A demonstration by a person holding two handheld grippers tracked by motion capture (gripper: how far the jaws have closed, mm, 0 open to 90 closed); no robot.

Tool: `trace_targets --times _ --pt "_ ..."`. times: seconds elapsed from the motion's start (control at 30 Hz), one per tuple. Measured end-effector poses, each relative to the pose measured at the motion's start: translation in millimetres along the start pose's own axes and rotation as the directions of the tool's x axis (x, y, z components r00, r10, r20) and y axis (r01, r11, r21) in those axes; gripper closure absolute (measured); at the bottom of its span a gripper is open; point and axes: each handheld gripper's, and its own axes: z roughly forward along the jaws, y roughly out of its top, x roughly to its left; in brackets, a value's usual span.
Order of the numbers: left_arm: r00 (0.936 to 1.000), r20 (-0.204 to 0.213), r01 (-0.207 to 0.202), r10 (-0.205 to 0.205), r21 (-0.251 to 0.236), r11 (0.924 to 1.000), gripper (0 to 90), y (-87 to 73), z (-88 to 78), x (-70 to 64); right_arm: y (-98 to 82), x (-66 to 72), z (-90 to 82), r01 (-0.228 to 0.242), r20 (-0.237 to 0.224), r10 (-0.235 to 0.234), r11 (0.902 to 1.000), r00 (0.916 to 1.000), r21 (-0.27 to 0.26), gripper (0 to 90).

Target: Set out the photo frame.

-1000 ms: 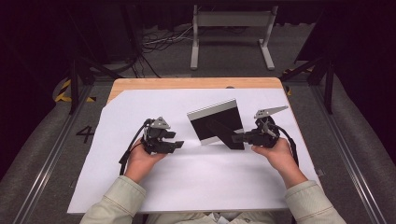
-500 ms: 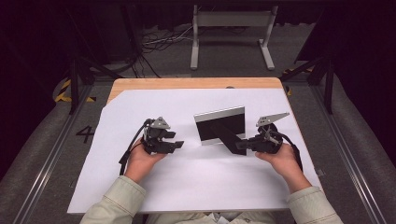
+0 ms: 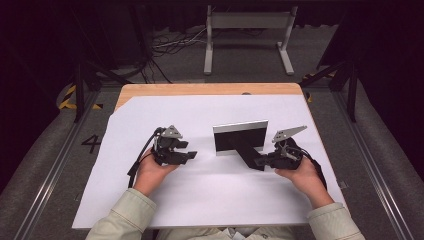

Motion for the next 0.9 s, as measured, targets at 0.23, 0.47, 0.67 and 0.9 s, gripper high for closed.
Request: trace_targets --times 0.23,0.47,0.67,0.9 --pt "1.0 0.002 0.001 -0.001 -0.005 1.0 45.8 0.0 -0.3 0.3 -3.7 0.1 -0.8 0.0 0.008 0.0 0.9999 1.0 0.012 82.4" --pt "1.0 -0.002 -0.007 0.007 0.005 1.0 46.1 0.3 0.5 0.2 -10.8 0.1 -0.8 0.006 0.042 -0.008 0.999 0.9991 0.043 80.6" --pt "1.0 -0.004 -0.003 0.003 0.005 1.0 46.5 0.2 1.0 0.6 -12.6 3.8 0.9 0.033 0.061 -0.038 0.997 0.9974 0.07 80.5" --pt "1.0 0.004 -0.001 0.001 0.008 1.0 47.0 0.4 2.6 -0.6 -14.8 8.8 5.7 0.046 0.086 -0.057 0.9908 0.9947 0.128 80.2"
